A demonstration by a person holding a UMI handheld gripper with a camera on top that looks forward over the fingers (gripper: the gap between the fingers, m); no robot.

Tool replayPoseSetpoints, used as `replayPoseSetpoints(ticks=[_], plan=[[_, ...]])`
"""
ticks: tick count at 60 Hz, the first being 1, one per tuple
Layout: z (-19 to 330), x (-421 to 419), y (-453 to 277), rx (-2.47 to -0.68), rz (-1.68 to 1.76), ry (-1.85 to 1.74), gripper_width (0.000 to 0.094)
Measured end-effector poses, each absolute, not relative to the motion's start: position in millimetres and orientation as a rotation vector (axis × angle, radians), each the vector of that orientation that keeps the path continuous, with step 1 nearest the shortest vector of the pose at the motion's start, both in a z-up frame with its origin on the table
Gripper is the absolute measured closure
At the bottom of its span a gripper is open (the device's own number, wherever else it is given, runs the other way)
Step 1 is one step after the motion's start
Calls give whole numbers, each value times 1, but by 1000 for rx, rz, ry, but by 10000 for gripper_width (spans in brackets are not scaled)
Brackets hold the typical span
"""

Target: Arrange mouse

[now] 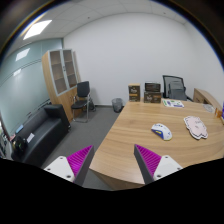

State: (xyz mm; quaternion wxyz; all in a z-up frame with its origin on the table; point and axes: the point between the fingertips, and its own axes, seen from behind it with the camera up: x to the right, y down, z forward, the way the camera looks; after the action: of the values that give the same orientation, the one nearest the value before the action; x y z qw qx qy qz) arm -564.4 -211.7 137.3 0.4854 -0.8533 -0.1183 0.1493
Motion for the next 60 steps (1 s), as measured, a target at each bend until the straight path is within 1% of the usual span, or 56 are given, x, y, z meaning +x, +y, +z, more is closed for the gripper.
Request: replayPoseSetpoints(ticks=[7, 13, 21, 26, 35, 46, 53, 54, 60], plan=[[129, -524, -200, -2095, 249, -234, 101], [109, -489, -176, -2120, 184, -187, 97], [93, -430, -136, -2105, 58, -137, 96], [70, -407, -112, -2122, 30, -122, 103], [34, -385, -61, -2153, 50, -137, 102], [3, -391, -11, -2187, 125, -218, 103], [-10, -389, 20, -2200, 145, -234, 102], [-12, -389, 23, -2204, 149, -232, 90], [-8, -388, 43, -2194, 158, -225, 96]])
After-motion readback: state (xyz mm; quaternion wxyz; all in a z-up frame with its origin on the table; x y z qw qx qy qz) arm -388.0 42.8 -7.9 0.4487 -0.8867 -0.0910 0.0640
